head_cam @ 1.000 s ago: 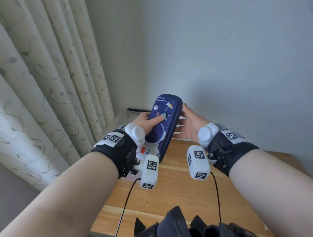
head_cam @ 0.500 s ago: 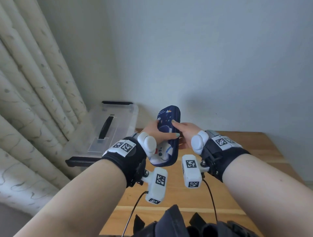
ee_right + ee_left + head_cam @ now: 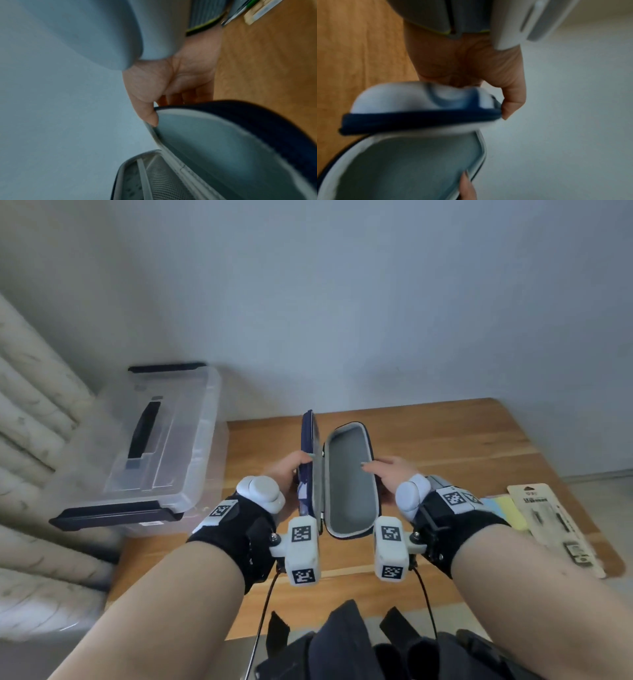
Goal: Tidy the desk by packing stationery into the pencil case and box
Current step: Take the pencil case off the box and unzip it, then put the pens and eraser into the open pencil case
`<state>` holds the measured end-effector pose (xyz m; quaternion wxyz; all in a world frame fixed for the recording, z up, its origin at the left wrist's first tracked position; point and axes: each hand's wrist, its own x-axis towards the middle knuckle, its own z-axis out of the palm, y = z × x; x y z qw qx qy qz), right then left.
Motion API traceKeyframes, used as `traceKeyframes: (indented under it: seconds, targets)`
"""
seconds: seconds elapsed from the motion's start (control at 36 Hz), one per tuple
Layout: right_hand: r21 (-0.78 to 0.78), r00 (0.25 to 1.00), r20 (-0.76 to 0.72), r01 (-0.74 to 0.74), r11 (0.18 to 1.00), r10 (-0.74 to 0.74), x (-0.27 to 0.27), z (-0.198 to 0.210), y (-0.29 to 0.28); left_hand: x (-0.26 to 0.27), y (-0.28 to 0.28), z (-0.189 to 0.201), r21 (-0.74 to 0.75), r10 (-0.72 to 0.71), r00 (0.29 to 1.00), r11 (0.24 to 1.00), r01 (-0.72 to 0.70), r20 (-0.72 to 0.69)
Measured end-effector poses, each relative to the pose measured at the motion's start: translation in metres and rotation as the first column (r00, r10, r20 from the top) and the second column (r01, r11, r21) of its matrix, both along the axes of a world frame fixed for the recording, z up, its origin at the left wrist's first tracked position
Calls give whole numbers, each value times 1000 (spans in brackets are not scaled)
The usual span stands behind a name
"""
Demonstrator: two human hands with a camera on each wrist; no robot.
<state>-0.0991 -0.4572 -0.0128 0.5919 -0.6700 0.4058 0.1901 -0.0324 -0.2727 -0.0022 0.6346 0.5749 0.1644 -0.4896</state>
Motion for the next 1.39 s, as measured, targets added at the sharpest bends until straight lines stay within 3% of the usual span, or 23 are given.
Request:
traceKeyframes:
  seconds: [0.11, 0.22, 0.33, 0.44, 0.53, 0.83, 1.0, 1.14, 1.25, 1.39]
  targets:
    - [46, 999, 9, 32, 998, -33, -10, -13, -12, 0, 4, -8, 128, 28, 1000, 991, -27, -1]
    - [23, 999, -37, -38, 999, 38, -17, -24, -25, 2, 9, -15, 231, 53, 997, 972, -39, -53]
    - [-20, 996, -76, -57, 998, 55, -29, -35, -36, 1, 15, -42, 433, -90, 987, 901, 22, 136]
    - [-117, 993, -104, -75, 990, 63, -37, -41, -42, -9, 13, -50, 434, -188, 976, 893, 122, 112]
    - [-159, 979, -137, -173, 972, 152, -43, -48, -45, -13, 13, -56, 468, -288, 953, 858, 212, 96]
    - [-191, 954, -211, -255, 948, 214, -49, -48, -26, -19, 36, -59, 513, -285, 952, 837, 192, 109]
    - [-134, 965, -135, -244, 960, 226, -26, -57, 0, -6, 69, -44, 597, -144, 973, 802, 7, 183]
    - [-108, 974, -70, -224, 969, 218, -1, -52, 33, 19, 124, -16, 793, -218, 882, 561, -236, 417]
    - [-264, 971, -6, -231, 936, 238, 9, -41, 42, 29, 140, 2, 740, -203, 810, 568, -360, 550]
    - [-535, 952, -50, -281, 797, 303, 15, -24, 35, 34, 139, 15, 738, -306, 773, 609, -289, 555]
